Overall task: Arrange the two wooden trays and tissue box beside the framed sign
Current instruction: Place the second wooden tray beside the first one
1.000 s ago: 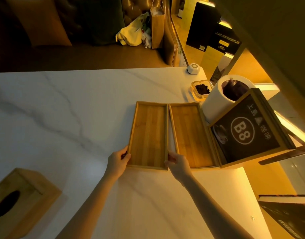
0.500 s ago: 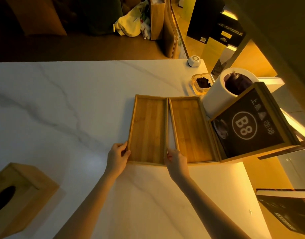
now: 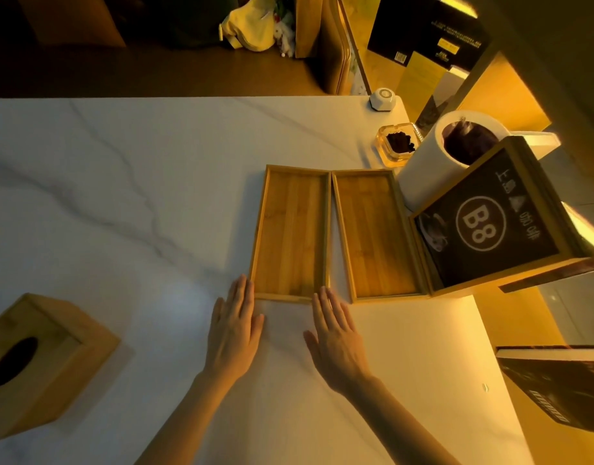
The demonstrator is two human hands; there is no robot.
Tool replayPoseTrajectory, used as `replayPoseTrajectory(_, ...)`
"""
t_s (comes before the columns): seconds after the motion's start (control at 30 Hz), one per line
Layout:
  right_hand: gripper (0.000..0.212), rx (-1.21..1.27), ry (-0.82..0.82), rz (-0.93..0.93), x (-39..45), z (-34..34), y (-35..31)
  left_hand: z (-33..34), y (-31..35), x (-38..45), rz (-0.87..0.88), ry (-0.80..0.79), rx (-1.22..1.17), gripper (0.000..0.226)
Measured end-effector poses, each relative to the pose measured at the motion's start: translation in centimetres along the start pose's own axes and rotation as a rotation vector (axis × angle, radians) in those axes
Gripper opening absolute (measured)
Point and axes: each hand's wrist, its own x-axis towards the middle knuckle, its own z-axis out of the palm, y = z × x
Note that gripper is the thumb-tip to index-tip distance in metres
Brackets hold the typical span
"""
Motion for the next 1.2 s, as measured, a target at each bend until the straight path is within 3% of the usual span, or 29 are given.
replayPoseTrajectory(0.13,0.067,-0.062,-0.058,0.050,-0.3,-0.1,0.2,0.5,0.4,0.1,-0.004,0.007,-0.020,0.072)
replayPoseTrajectory(0.3,0.057,-0.066,-0.024,0.057,-0.4,0.0,0.4,0.8,0.5,0.0,0.015,0.019,-0.030,0.072)
replayPoseTrajectory(1.2,0.059,-0.120,0.067,0.001,-1.3,0.5,4.3,2.0,2.7,-1.4,0.075,-0.007,-0.071,0.066)
